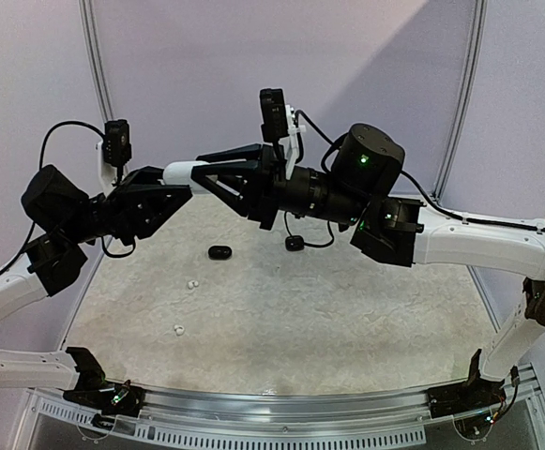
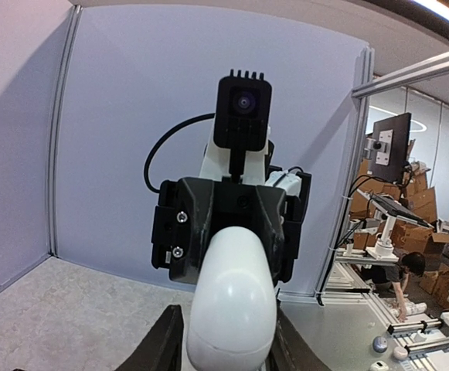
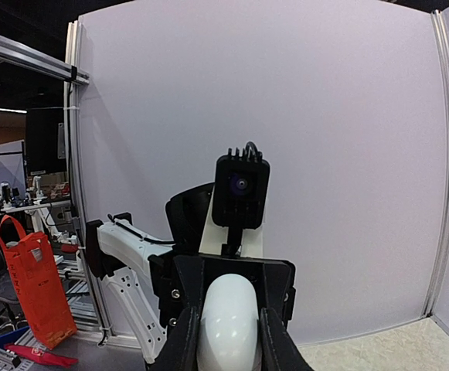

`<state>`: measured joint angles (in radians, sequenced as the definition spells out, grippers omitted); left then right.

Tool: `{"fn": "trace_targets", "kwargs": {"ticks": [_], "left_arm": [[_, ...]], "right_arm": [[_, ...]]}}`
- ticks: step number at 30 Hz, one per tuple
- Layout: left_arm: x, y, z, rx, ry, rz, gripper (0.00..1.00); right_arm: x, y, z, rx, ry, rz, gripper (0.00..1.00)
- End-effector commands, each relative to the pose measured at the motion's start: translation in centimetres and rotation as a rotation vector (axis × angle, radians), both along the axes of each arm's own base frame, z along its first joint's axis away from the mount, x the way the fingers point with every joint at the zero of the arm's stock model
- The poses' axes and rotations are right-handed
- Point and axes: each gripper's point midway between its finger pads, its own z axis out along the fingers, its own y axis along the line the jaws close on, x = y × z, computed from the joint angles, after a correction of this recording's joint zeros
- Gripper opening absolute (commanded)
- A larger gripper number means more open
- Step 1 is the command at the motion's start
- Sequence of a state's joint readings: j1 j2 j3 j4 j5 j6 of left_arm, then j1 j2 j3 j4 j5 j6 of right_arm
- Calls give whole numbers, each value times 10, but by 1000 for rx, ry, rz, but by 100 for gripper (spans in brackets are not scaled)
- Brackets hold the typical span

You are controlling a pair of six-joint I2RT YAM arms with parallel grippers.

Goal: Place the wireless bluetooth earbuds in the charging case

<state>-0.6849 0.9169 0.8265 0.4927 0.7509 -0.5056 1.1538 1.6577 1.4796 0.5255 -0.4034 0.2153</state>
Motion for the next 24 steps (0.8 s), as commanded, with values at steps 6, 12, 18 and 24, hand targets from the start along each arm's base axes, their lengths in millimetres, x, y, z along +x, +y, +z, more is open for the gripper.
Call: {"fn": "trace_targets", "kwargs": {"ticks": [6,12,18,24], "left_arm": [[4,-1,-8,18,13,5,7],[4,0,-9,37,-15,23,0],[9,-2,-29,155,-95,80,0],[3,-4,-39,226,-196,63,0]], "right_arm": [[-3,-4,13,39,-31,3,0],[13,0,-9,-50,27,-77,20],[27,-7,-39,-248,35,-191,59],[34,-4,-56,-361,23,-238,61]]}}
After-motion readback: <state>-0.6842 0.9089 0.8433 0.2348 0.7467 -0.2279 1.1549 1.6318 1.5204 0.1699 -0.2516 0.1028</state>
